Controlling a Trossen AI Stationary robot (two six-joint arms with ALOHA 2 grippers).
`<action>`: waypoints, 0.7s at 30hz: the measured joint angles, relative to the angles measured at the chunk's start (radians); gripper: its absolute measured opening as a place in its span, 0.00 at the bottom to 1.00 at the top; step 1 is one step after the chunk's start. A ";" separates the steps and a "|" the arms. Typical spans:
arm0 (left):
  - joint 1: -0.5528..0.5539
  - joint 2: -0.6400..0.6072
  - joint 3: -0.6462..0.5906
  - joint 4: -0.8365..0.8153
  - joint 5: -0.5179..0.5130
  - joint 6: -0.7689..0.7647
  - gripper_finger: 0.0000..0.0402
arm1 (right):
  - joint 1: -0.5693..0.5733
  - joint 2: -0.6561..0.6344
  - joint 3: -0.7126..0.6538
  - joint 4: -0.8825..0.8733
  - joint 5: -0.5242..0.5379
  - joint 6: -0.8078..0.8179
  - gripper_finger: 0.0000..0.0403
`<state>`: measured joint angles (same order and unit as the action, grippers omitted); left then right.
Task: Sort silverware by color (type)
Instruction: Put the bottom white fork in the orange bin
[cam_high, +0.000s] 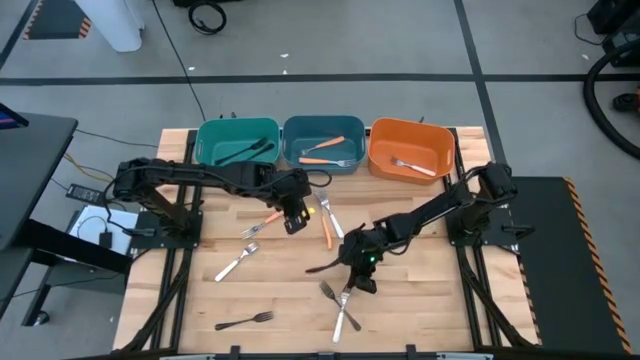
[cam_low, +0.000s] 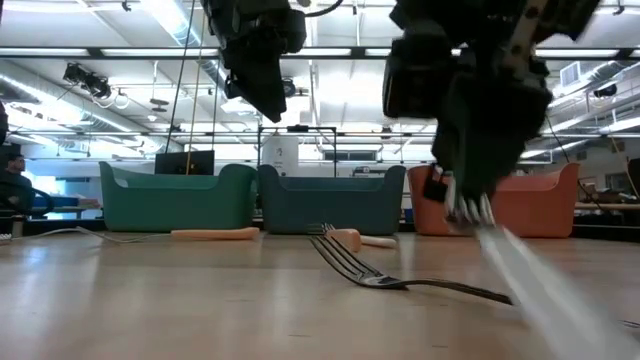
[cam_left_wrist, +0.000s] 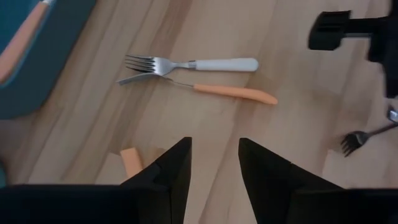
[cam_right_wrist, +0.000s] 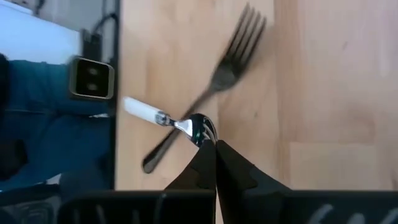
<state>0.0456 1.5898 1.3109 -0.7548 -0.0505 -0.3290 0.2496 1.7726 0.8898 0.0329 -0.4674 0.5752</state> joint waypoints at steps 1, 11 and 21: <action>0.008 0.000 0.000 0.000 0.000 0.000 0.35 | -0.009 -0.018 0.000 -0.001 -0.004 -0.005 0.01; 0.118 0.000 0.000 -0.006 0.000 0.011 0.35 | -0.143 -0.313 0.000 -0.274 0.073 -0.115 0.00; 0.208 0.000 0.000 -0.005 0.001 0.106 0.35 | -0.338 -0.736 0.000 -0.646 0.383 -0.179 0.00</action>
<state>0.2531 1.5898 1.3109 -0.7603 -0.0498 -0.2232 -0.0882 1.0367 0.8898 -0.6135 -0.0847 0.3962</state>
